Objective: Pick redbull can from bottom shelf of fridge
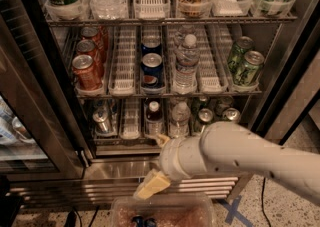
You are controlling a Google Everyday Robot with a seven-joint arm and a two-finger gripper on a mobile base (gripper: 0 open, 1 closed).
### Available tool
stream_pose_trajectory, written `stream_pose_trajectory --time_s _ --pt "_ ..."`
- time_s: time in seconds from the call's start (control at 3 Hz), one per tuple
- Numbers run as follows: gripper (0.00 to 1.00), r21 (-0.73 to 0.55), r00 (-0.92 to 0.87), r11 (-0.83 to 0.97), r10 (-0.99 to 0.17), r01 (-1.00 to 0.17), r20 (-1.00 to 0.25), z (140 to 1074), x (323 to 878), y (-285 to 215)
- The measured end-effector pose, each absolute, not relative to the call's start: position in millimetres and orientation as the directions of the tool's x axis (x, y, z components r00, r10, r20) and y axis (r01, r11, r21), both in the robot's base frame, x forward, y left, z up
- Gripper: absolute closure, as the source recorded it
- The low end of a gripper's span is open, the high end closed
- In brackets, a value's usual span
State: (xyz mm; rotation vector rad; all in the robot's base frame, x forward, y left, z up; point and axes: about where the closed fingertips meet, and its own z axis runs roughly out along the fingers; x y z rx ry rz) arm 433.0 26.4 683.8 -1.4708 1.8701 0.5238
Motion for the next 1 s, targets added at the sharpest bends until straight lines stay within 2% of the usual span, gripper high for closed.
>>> stream_pose_trajectory --time_s 0.67,1.0 --pt "0.0 -0.147 0.017 0.156 -0.628 -0.977 -0.778 627.2 449.6 100.7" --pt "0.0 -0.147 0.017 0.156 -0.628 -0.977 -0.778 627.2 449.6 100.7"
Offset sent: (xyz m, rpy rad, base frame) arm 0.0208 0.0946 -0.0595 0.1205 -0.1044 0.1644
